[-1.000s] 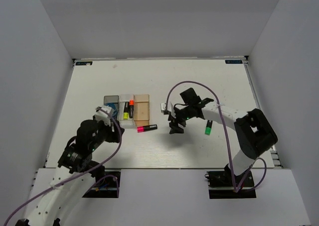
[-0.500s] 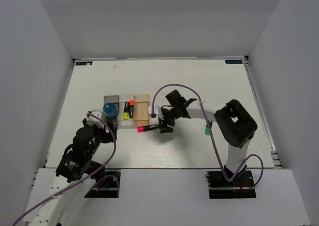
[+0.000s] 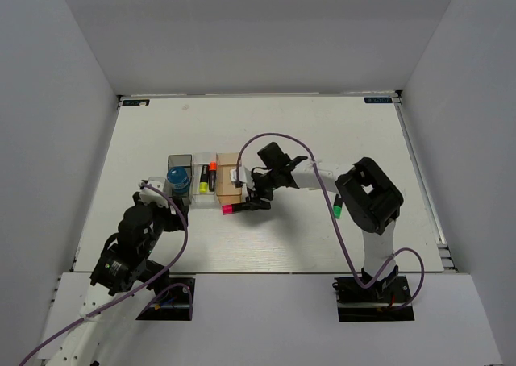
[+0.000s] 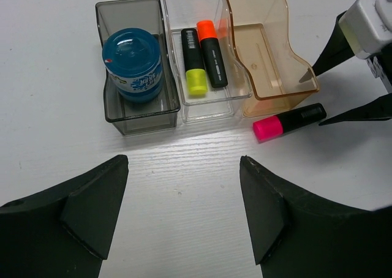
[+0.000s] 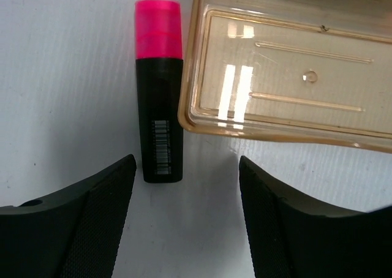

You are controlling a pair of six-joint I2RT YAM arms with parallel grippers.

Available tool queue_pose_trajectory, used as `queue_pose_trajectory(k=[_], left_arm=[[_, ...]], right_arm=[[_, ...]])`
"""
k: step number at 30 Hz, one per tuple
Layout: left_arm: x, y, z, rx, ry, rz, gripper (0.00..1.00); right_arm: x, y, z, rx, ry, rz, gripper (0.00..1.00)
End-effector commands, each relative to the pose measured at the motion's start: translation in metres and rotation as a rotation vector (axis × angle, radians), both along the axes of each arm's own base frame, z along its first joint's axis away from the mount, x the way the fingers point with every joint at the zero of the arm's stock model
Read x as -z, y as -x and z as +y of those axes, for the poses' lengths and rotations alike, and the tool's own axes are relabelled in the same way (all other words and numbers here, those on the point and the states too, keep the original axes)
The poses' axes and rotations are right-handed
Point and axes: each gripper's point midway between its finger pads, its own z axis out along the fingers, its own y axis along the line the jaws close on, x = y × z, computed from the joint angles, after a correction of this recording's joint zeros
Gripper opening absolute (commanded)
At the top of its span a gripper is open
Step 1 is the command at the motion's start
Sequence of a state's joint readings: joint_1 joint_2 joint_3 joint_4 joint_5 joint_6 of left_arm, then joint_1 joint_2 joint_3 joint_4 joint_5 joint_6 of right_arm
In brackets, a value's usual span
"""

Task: Sort the stationery into containers
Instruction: Pick up the pen from the center of the board, then place the pen in the storage box.

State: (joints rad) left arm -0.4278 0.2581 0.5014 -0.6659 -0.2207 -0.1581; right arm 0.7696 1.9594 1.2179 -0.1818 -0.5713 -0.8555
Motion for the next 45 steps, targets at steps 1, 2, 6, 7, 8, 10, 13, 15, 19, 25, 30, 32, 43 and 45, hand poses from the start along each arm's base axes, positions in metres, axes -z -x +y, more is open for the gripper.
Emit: queue_pose_trajectory(k=[1, 2, 6, 7, 8, 10, 13, 15, 19, 25, 30, 32, 43, 45], left_arm=[[0.000, 0.000, 0.002, -0.016, -0.003, 0.003, 0.84], [0.000, 0.000, 0.003, -0.021, -0.002, 0.003, 0.84], [-0.002, -0.001, 0.003, -0.022, -0.001, -0.004, 0.84], [-0.001, 0.000, 0.004, -0.022, -0.001, -0.004, 0.84], [-0.002, -0.001, 0.004, -0.022, 0.000, -0.007, 0.84], [-0.003, 0.000, 0.004, -0.025, 0.003, -0.016, 0.84], [-0.004, 0.000, 0.005, -0.030, 0.006, -0.024, 0.84], [-0.004, 0.001, 0.006, -0.033, 0.007, -0.023, 0.84], [-0.004, 0.001, 0.007, -0.036, 0.006, -0.027, 0.84], [-0.007, 0.001, 0.007, -0.038, 0.012, -0.038, 0.84], [-0.008, 0.001, 0.007, -0.037, 0.018, -0.043, 0.84], [-0.007, 0.001, 0.008, -0.041, 0.013, -0.041, 0.84], [-0.008, 0.000, 0.013, -0.069, 0.008, -0.051, 0.84], [-0.007, 0.000, 0.014, -0.079, 0.002, -0.047, 0.84]], right_arm=[[-0.004, 0.002, 0.012, -0.022, -0.016, 0.002, 0.70], [-0.002, 0.005, 0.012, -0.030, -0.015, 0.002, 0.69], [0.005, 0.016, 0.009, -0.049, 0.001, 0.011, 0.64], [0.009, 0.020, 0.007, -0.054, 0.011, 0.018, 0.63], [0.011, 0.021, 0.007, -0.056, 0.014, 0.018, 0.60], [0.016, 0.025, 0.004, -0.059, 0.032, 0.029, 0.55], [0.021, 0.029, 0.000, -0.070, 0.044, 0.027, 0.44], [0.024, 0.032, -0.005, -0.078, 0.055, 0.019, 0.40], [0.024, 0.036, -0.013, -0.087, 0.064, -0.003, 0.30], [0.025, 0.057, -0.041, -0.138, 0.108, -0.018, 0.00], [-0.002, 0.090, -0.058, -0.267, 0.091, -0.019, 0.00], [-0.024, 0.105, -0.059, -0.288, 0.066, 0.029, 0.00], [-0.143, 0.075, 0.027, 0.166, -0.074, 0.286, 0.00], [-0.139, 0.057, 0.038, 0.332, -0.049, 0.343, 0.00]])
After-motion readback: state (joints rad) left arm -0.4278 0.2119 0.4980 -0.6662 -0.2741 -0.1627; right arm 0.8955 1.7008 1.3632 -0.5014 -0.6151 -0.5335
